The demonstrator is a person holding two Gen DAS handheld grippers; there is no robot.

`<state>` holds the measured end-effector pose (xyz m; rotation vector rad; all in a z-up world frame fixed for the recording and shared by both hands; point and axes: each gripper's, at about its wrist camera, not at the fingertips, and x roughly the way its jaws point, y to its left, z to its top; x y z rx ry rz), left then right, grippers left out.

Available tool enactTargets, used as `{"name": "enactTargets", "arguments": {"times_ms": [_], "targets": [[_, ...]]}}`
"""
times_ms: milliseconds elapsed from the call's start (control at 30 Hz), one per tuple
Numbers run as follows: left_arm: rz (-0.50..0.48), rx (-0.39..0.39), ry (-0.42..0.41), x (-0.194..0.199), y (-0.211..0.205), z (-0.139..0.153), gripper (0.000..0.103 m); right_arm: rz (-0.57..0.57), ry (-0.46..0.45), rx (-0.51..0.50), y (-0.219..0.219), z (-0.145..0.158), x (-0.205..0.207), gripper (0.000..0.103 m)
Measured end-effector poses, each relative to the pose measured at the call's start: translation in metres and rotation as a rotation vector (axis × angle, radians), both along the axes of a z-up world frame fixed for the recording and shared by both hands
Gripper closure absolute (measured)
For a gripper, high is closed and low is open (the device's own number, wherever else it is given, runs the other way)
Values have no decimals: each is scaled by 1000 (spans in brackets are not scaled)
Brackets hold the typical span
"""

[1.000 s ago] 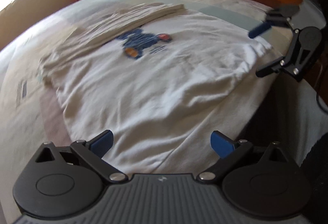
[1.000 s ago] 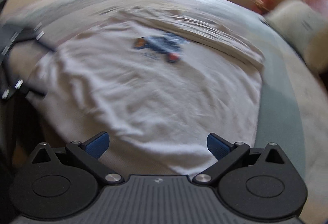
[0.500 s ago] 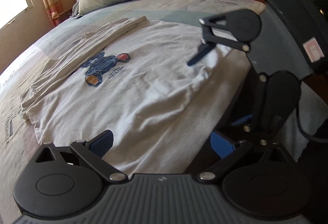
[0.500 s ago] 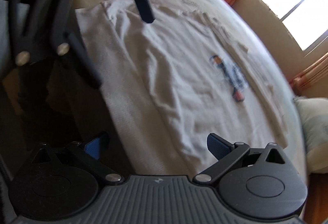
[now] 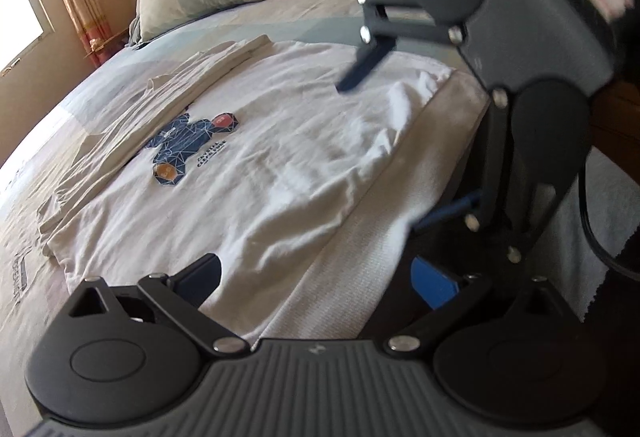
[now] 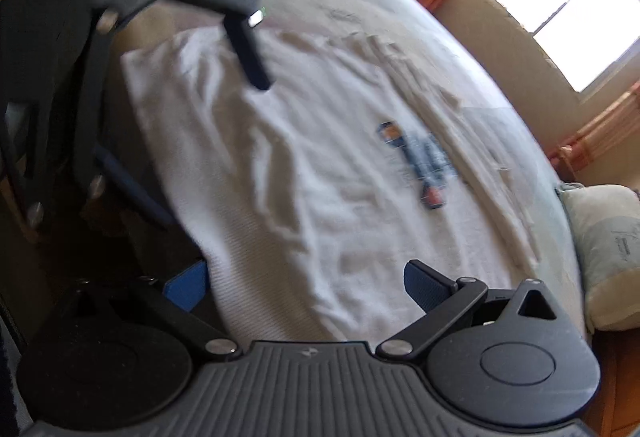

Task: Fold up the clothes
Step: 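Roll both open grippers and bring them to the sweatshirt's side edge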

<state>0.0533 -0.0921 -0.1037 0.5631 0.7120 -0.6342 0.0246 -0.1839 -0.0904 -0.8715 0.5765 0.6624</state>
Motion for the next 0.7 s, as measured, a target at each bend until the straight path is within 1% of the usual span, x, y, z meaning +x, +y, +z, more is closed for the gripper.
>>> {"name": "enactTargets", "arguments": {"times_ms": [133, 267, 300, 400, 467, 533, 633, 700], "targets": [[-2, 14, -11, 4, -3, -3, 2, -38, -39, 40, -1, 10, 6, 0], [44, 59, -84, 14, -6, -6, 2, -57, -60, 74, -3, 18, 8, 0], [60, 64, -97, 18, -6, -6, 1, -58, -59, 83, -4, 19, 7, 0], [88, 27, -90, 24, 0, -1, 1, -49, -19, 123, -10, 23, 6, 0], [85, 21, -107, 23, 1, 4, 1, -44, -3, 139, -13, 23, 4, 0], [85, 12, -125, 21, 3, 8, 1, -43, -31, 104, -9, 15, 2, 0], [91, -15, -118, 20, 5, 14, 1, -42, -75, 52, -2, 1, -3, 0], [73, -31, -111, 18, 7, 16, 1, -42, -103, 17, 2, -7, -6, 0]]}}
